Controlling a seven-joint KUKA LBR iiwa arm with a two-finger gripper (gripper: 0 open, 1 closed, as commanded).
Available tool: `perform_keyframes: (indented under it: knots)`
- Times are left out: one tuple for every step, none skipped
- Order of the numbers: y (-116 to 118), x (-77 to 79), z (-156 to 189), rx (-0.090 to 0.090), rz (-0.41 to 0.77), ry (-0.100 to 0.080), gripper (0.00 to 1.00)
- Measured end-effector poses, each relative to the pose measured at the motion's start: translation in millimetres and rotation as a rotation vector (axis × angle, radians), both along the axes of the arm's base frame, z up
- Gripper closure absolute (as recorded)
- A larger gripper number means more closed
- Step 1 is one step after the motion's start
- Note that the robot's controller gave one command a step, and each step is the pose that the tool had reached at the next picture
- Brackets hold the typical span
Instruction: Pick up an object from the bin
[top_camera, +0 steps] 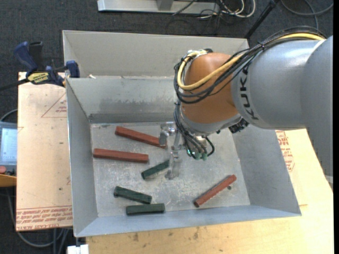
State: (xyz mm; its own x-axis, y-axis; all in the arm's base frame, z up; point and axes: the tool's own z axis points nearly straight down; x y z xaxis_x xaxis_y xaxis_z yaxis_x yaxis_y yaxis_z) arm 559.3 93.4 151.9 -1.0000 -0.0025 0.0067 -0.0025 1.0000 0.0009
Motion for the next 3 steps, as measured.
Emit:
perform_keyframes:
  knots:
    - [7.0,-10.0,-85.4,0.001,0.129,-0.002,0.00]
    - [11.2,-4.8,-50.5,0.001,0.184,-0.012,0.00]
    - [13.3,-5.1,-49.9,0.001,0.199,-0.009,0.00]
